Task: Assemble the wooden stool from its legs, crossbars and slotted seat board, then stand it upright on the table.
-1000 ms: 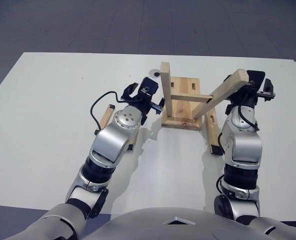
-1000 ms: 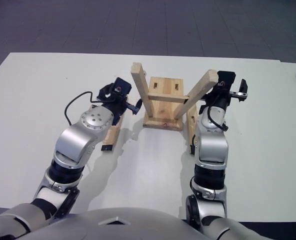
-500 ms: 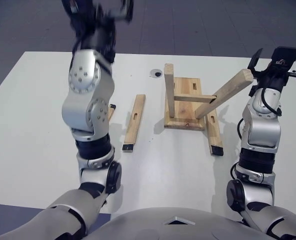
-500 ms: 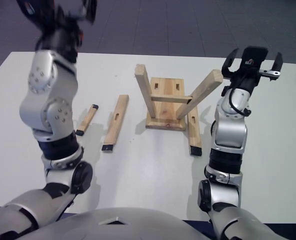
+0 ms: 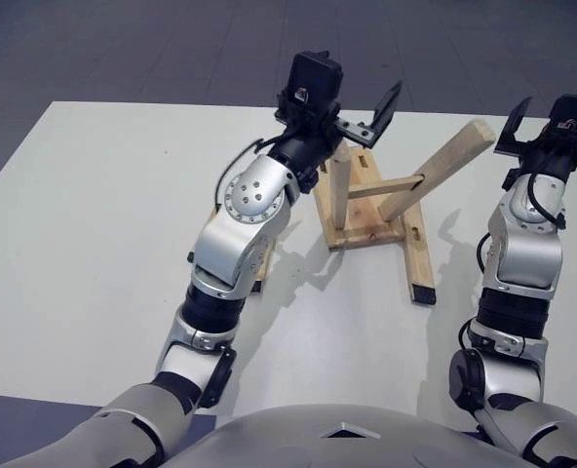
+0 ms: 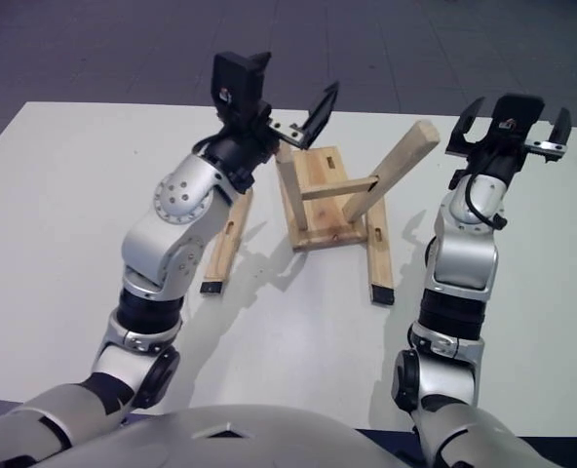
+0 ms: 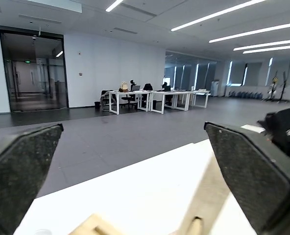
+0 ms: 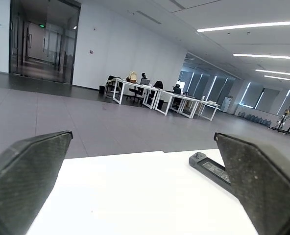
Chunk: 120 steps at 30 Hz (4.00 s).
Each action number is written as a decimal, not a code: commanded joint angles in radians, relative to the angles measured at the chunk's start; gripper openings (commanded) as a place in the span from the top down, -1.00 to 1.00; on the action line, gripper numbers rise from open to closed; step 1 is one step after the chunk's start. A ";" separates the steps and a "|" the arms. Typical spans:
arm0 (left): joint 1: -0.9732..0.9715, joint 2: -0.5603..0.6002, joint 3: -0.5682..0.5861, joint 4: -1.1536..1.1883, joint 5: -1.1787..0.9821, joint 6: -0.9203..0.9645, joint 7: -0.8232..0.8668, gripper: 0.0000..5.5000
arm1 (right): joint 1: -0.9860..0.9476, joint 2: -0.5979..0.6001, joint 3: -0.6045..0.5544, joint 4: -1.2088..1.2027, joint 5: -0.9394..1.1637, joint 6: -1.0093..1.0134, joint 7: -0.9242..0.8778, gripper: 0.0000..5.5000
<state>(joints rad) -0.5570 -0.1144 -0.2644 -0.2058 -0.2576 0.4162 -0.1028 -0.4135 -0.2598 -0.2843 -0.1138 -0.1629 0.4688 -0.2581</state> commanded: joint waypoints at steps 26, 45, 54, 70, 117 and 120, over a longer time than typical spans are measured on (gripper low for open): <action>-0.096 0.128 0.489 -0.146 -0.144 -0.035 0.268 -0.95 | 0.021 -0.304 0.429 -0.346 0.413 0.043 0.733 -0.96; -0.060 0.128 0.476 -0.186 -0.082 0.000 0.315 -0.95 | -0.156 -0.032 0.290 -0.410 0.755 0.171 0.620 -0.96; -0.071 0.120 0.469 -0.176 -0.082 -0.002 0.320 -0.95 | -0.195 0.191 0.628 -0.058 0.383 0.197 0.324 -0.96; -0.028 0.136 0.438 -0.161 -0.026 0.015 0.311 -0.95 | -0.142 -0.105 0.412 -0.172 0.351 0.184 0.574 -0.96; -0.049 0.112 0.435 -0.057 0.010 0.050 0.319 -0.95 | -0.425 0.081 0.492 0.607 0.401 0.667 0.896 -0.96; -0.047 0.107 0.436 -0.061 0.013 0.053 0.326 -0.95 | -0.367 -0.064 0.632 0.386 0.436 0.728 1.041 -0.96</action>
<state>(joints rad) -0.5992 -0.0080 0.1701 -0.2575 -0.2561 0.4516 0.2142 -0.8345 -0.2284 0.2559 0.3934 0.2474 1.1444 0.6957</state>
